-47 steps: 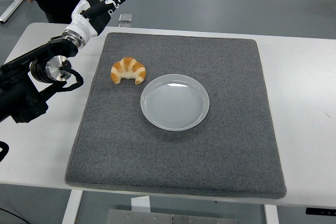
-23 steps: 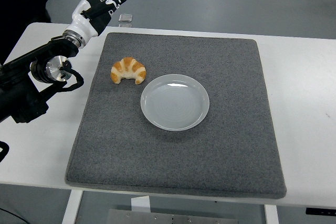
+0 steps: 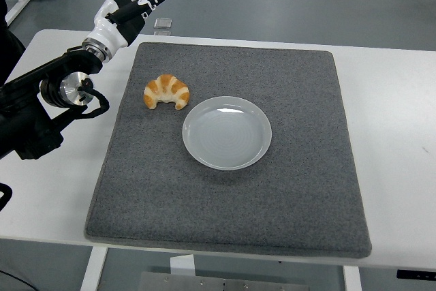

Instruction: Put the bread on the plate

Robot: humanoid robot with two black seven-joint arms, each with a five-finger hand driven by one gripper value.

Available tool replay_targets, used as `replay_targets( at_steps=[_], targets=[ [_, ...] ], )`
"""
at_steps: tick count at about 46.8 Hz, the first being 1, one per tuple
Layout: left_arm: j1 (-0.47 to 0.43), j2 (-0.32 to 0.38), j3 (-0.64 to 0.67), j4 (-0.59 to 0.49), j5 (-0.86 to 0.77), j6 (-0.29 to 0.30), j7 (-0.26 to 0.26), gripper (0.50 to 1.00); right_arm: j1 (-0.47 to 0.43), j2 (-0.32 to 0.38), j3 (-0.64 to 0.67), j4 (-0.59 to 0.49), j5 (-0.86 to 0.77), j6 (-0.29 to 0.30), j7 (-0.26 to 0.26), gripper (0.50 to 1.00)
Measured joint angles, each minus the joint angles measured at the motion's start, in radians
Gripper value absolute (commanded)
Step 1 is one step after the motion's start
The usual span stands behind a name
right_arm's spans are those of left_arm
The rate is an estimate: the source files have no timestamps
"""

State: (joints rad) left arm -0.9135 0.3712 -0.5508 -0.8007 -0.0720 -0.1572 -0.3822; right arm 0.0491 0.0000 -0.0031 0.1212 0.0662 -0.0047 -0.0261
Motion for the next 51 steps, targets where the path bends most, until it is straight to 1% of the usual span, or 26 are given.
replay_targets(
  at_steps=[43,46,51],
  targets=[
    [-0.015,0.002,0.001,-0.003,-0.001,0.008,-0.001,0.99,0.0,0.0,0.0,0.0,0.0,0.0,0.0,0.954],
    [-0.027,0.007,0.006,-0.012,-0.002,0.016,0.0,0.99,0.0,0.0,0.0,0.0,0.0,0.0,0.0,0.952],
    [-0.049,0.018,0.023,-0.042,-0.002,0.054,0.01,0.99,0.0,0.0,0.0,0.0,0.0,0.0,0.0,0.952]
  ],
)
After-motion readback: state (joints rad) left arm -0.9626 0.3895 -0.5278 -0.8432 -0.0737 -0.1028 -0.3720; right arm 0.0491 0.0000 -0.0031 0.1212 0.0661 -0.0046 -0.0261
